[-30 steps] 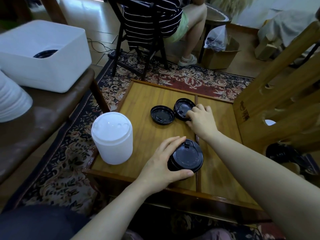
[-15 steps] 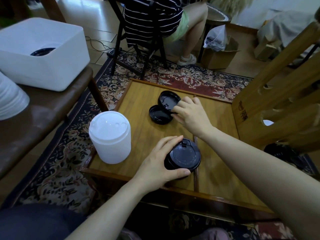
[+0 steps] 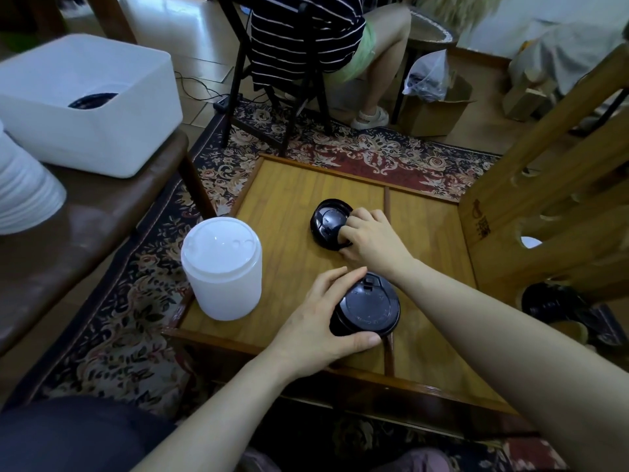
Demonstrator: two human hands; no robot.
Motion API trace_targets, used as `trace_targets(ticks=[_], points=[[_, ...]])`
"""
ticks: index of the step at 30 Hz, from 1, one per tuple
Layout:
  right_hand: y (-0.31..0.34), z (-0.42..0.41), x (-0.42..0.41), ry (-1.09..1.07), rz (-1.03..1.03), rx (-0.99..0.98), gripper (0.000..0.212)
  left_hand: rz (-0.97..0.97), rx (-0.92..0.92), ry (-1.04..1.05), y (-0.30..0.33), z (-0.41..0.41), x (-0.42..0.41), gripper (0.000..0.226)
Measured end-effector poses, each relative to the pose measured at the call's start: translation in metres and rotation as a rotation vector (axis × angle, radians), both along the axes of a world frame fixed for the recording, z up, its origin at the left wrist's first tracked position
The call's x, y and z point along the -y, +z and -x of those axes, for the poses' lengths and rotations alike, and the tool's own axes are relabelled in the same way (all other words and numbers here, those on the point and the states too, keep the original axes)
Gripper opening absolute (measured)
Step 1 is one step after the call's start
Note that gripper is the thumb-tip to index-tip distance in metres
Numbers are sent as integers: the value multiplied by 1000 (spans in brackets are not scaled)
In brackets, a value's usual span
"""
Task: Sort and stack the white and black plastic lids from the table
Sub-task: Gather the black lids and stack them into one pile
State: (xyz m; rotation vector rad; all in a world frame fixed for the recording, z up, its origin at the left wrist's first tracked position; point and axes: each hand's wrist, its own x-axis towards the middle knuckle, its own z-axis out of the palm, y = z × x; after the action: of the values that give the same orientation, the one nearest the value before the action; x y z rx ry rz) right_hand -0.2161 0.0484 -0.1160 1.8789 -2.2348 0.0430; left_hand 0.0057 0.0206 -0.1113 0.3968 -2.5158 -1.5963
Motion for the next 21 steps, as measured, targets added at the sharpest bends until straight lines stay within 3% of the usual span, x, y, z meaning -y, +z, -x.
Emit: trace_targets(ticks=[4, 6, 10, 14, 18, 21], points=[[8, 0, -16, -23, 152, 21, 19, -15, 2, 11, 1, 1, 0, 87], [17, -3, -26, -98, 243, 158, 14, -22, -2, 12, 1, 2, -1, 91], [50, -16, -49, -334, 443, 742, 5, -45, -34, 39, 4, 1, -3, 100], [89, -40, -78, -409, 638, 1367, 8, -91, -144, 229, 17, 4, -4, 95], [107, -65, -105, -411, 584, 1878, 8, -109, -206, 297, 31, 7, -1, 107], [107, -83, -116, -379, 415, 2060, 18, -117, -189, 198, 41, 7, 0, 121]])
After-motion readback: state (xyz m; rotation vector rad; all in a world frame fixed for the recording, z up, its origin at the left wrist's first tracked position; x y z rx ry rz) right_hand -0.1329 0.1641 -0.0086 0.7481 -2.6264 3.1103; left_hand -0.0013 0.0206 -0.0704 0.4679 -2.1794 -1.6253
